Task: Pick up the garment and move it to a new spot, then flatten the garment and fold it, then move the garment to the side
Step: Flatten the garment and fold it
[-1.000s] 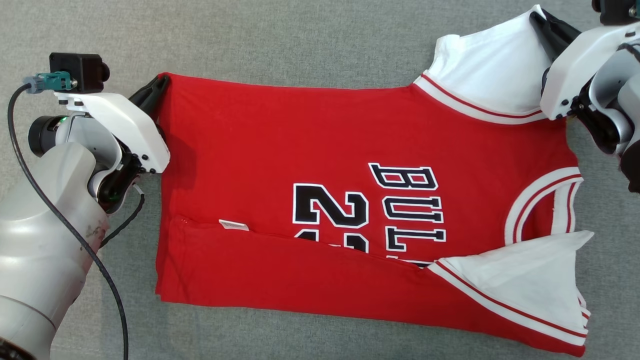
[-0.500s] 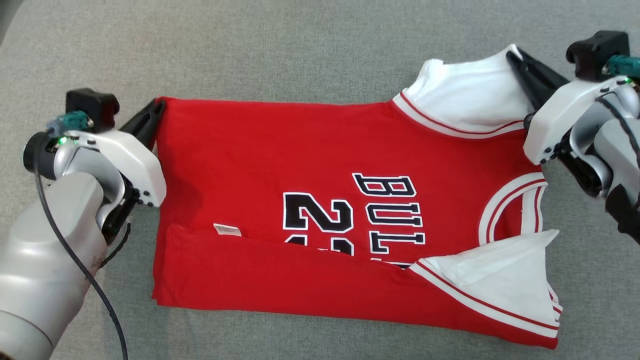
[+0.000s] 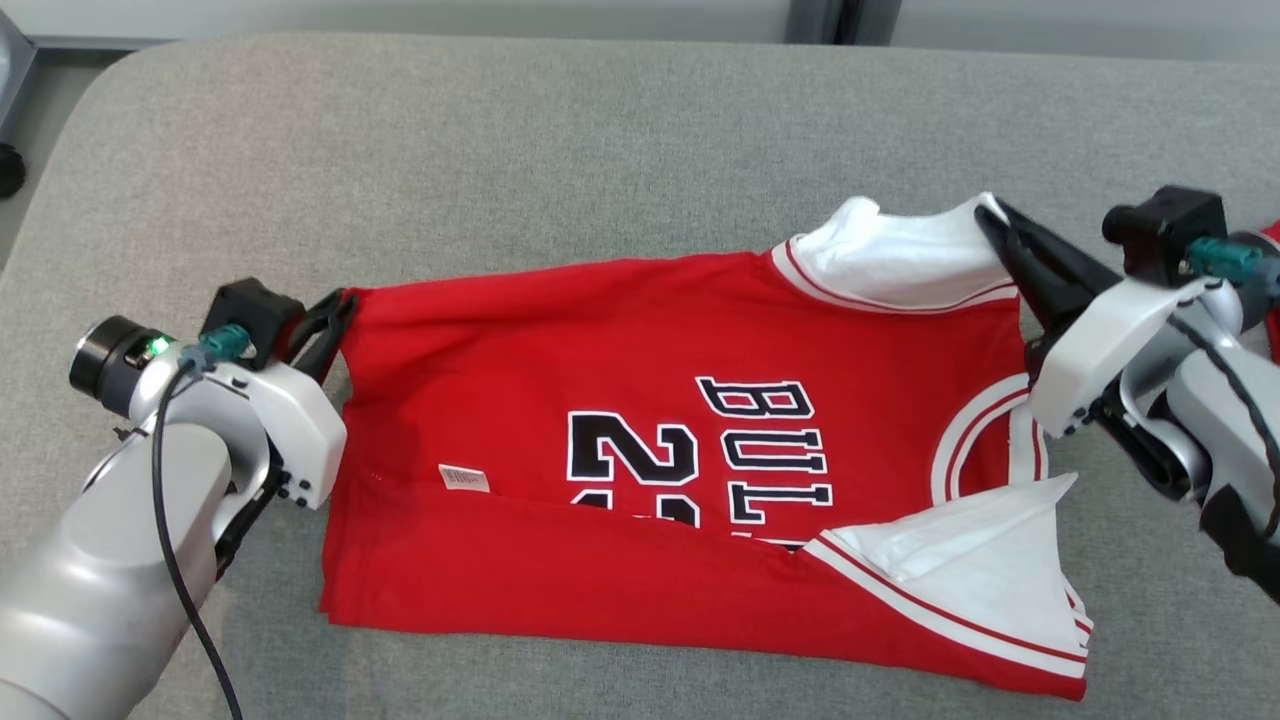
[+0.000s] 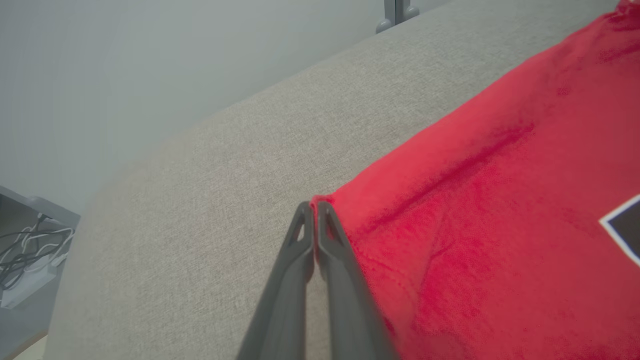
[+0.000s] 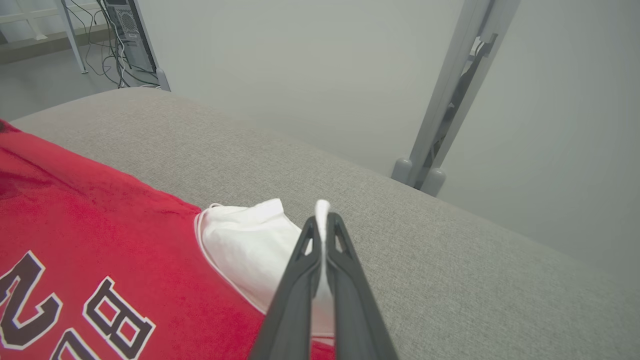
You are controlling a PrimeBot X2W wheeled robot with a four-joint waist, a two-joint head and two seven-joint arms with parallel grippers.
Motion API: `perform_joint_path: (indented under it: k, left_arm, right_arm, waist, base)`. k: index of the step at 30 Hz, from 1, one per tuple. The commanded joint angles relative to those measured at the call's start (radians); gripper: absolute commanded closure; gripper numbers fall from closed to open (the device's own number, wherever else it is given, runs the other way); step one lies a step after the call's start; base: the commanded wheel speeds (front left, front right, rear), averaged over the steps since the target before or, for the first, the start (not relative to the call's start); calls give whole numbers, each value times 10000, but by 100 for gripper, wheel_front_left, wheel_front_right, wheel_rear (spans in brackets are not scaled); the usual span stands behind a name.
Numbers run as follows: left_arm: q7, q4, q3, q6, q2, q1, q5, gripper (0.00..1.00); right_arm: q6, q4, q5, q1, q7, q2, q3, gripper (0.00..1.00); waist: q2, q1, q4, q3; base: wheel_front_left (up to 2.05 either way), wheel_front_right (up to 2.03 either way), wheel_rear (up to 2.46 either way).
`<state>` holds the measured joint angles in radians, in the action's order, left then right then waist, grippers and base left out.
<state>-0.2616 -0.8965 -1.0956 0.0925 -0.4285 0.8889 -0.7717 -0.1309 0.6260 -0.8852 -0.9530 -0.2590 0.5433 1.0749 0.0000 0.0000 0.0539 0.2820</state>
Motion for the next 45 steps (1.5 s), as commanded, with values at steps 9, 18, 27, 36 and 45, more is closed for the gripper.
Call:
perform_joint_path:
  k: [9,18,27,36,45]
  left_arm:
    - [-36,939,-313,-547,-542,-1085,965,100]
    - [-38,1201,-592,-702,-792,-1637,1290,100]
    - [-27,1414,-948,-884,-873,-1967,1539,100]
    - [99,1749,-1151,-1068,-1087,-2064,1733,100]
    - [270,2105,-1251,-1217,-1226,-2248,1734,100]
  right_arm:
    - [-1,-808,496,1698,-71,280,-748,100]
    - [-1,-989,238,2729,-72,575,-824,100]
    - [-1,-1412,-34,3441,75,908,-869,100]
    - [-1,-2806,204,3974,1026,1620,-1094,100]
    - [-1,-4285,309,4674,2330,2154,-1614,100]
  waist:
    - [0,0,-68,-752]
    - [0,0,-57,-1069]
    - [0,0,-59,-1351]
    - [0,0,-129,-1416]
    - [0,0,-152,-1400]
  base:
    - [0,0,0]
    - [0,0,0]
    - [0,0,0]
    - [0,0,0]
    - [0,0,0]
